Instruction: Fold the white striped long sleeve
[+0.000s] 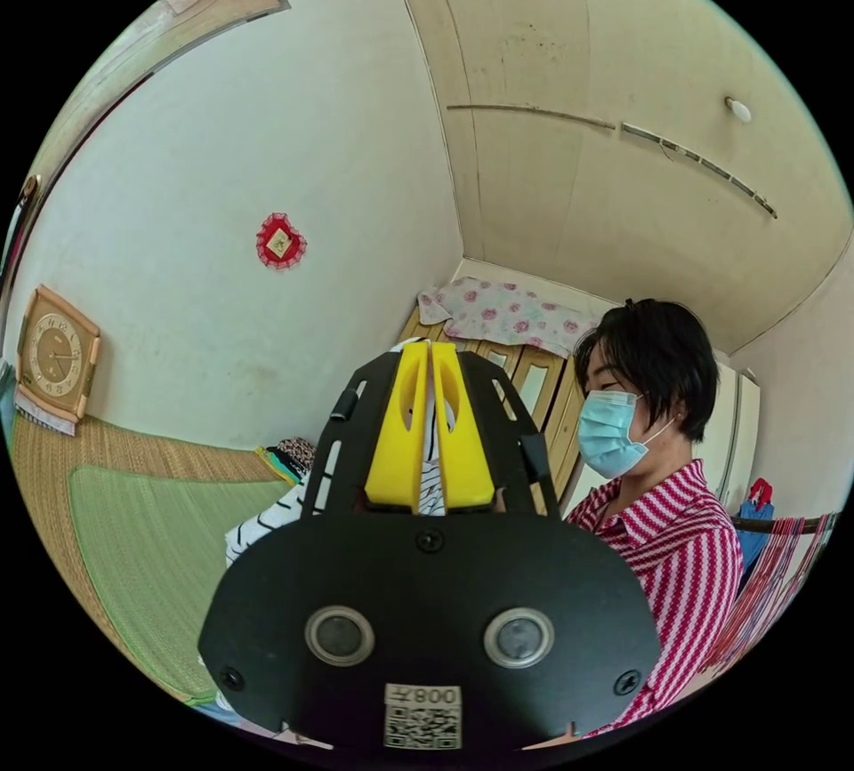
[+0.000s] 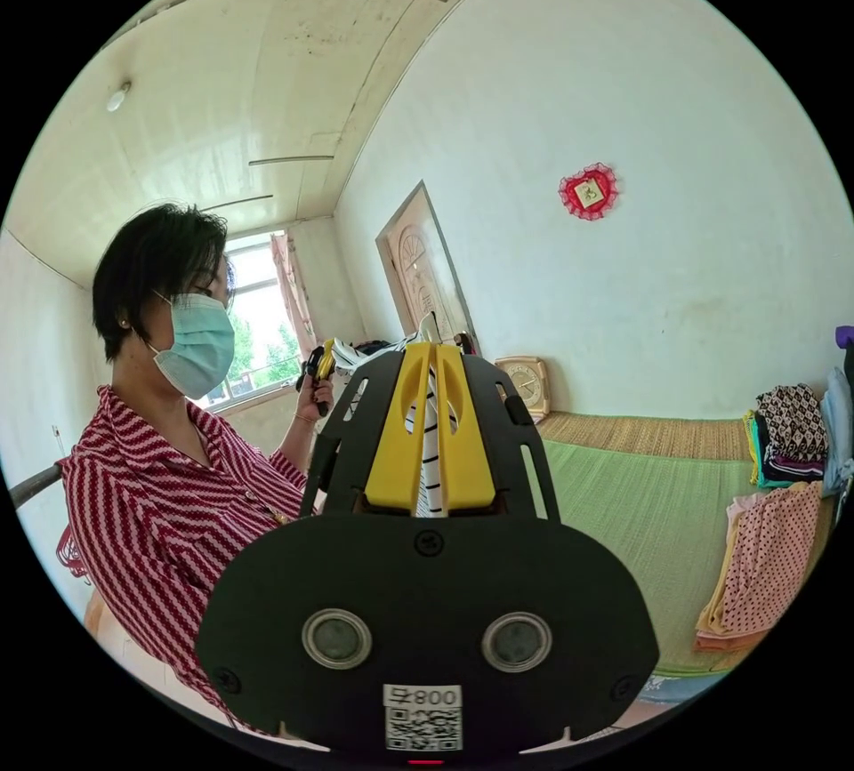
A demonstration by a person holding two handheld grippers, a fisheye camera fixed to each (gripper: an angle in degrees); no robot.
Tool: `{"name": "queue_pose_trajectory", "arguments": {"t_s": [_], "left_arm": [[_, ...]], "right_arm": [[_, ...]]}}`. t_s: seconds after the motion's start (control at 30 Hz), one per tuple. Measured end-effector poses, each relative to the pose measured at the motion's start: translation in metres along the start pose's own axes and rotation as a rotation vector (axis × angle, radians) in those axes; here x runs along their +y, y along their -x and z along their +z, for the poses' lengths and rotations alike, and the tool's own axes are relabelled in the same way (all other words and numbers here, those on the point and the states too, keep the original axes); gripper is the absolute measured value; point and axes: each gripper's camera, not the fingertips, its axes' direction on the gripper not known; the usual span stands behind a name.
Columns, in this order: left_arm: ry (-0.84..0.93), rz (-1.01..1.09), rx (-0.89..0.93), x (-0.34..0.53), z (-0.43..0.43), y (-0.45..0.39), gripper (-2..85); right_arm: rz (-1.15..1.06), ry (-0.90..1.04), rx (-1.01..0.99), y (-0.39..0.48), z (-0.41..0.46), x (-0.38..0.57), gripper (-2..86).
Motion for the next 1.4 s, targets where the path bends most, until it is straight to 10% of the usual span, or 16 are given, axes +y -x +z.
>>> {"name": "queue_pose_trajectory", "arguments": {"t_s": [1.4], "left_arm": [[-0.001, 0.061, 0.004, 0.008, -0.07, -0.058, 0.3]], "right_arm": [[-0.057, -0.006, -0.009, 0.039, -0.039, 0.006, 0.5]]}}
